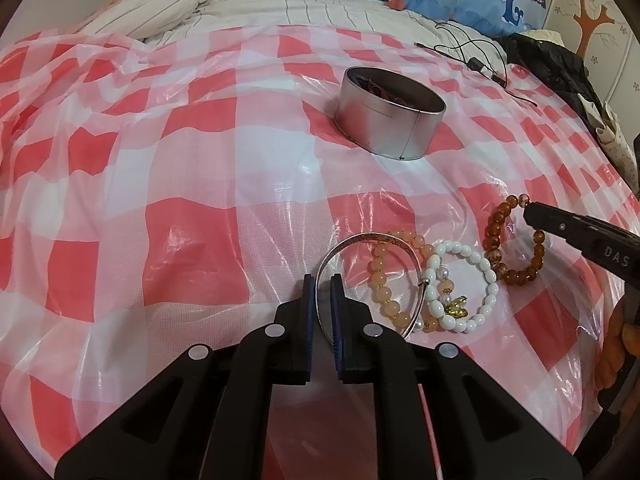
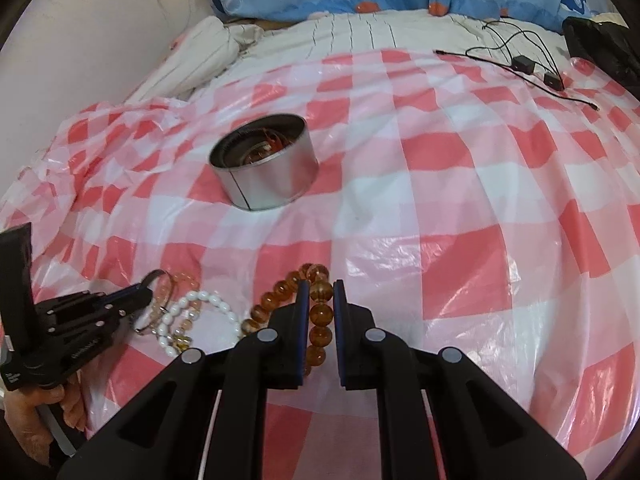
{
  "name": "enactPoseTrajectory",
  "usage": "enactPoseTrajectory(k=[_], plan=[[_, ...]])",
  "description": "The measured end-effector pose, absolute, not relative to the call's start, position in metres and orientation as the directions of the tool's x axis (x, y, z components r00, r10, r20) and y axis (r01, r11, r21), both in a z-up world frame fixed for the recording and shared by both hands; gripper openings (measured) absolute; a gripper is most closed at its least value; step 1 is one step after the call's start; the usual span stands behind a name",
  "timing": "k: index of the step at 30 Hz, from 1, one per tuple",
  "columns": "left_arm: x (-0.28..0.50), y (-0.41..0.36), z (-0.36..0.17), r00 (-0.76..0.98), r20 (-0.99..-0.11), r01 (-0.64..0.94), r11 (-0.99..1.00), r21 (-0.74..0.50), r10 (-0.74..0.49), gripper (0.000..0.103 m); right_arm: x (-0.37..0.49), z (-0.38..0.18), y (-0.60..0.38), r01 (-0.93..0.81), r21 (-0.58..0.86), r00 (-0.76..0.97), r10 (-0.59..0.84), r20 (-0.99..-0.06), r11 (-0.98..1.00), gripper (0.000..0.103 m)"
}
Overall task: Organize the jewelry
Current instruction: 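Close the right tool on the amber bead bracelet while the left tool holds the silver bangle, then lift the amber bracelet with the right tool to the tin while the left tool carries the bangle there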
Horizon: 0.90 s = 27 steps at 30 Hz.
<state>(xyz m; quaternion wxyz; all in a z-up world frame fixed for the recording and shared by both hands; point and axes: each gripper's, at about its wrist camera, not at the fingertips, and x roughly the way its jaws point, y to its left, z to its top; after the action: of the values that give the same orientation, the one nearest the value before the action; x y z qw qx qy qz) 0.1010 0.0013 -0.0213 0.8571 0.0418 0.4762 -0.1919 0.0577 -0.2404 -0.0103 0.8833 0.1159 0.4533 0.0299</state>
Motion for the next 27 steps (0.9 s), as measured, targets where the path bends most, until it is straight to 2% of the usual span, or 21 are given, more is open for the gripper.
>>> enactPoseTrajectory(k=[1,2,6,8,12,13,15,17,19,22,24,27], plan=[[0.102,0.001,-0.021,0.473,-0.832,0.369,0.923,-0.111,-0.289,0.008,0.058,-0.012,-0.241,0.053,0.233,0.579,0.160,-0.800,0.971,0.023],[0.101,0.001,-0.021,0.473,-0.832,0.369,0.923,-0.111,-0.289,0.008,0.059,-0.014,-0.240,0.055,0.230,0.578,0.157,-0.801,0.972,0.038],[0.100,0.001,-0.022,0.474,-0.832,0.369,0.923,-0.107,-0.287,0.009,0.061,-0.019,-0.235,0.054,0.179,0.557,0.119,-0.822,0.982,0.044],[0.100,0.001,-0.022,0.476,-0.832,0.371,0.923,-0.103,-0.284,0.009,0.063,-0.025,-0.232,0.049,0.144,0.537,0.096,-0.838,0.988,0.053],[0.100,0.000,-0.023,0.476,-0.832,0.370,0.923,-0.104,-0.285,0.009,0.064,-0.031,-0.219,0.018,0.044,0.521,0.028,-0.853,0.999,0.054],[0.100,0.000,-0.023,0.477,-0.832,0.371,0.923,-0.103,-0.284,0.009,0.064,-0.031,-0.219,0.017,0.045,0.521,0.030,-0.853,0.999,0.054],[0.100,0.000,-0.023,0.478,-0.832,0.372,0.923,-0.099,-0.282,0.009,0.063,-0.031,-0.222,0.014,0.066,0.525,0.049,-0.850,0.998,0.044],[0.100,0.000,-0.023,0.480,-0.832,0.374,0.923,-0.092,-0.278,0.009,0.062,-0.030,-0.222,0.013,0.073,0.529,0.055,-0.847,0.997,0.022],[0.098,-0.003,-0.023,0.488,-0.831,0.387,0.920,-0.069,-0.267,0.009,0.061,-0.028,-0.224,0.017,0.107,0.534,0.081,-0.842,0.994,0.012],[0.095,-0.010,-0.021,0.489,-0.827,0.425,0.904,-0.050,-0.276,0.002,0.061,-0.025,-0.239,0.035,0.283,0.545,0.219,-0.809,0.959,0.012],[0.095,-0.009,-0.018,0.471,-0.821,0.431,0.896,-0.106,-0.324,0.002,0.059,-0.022,-0.250,0.040,0.402,0.566,0.311,-0.763,0.915,0.012],[0.097,-0.004,-0.016,0.450,-0.809,0.422,0.889,-0.180,-0.378,0.002,0.057,-0.013,-0.256,0.024,0.493,0.600,0.382,-0.703,0.870,0.012]])
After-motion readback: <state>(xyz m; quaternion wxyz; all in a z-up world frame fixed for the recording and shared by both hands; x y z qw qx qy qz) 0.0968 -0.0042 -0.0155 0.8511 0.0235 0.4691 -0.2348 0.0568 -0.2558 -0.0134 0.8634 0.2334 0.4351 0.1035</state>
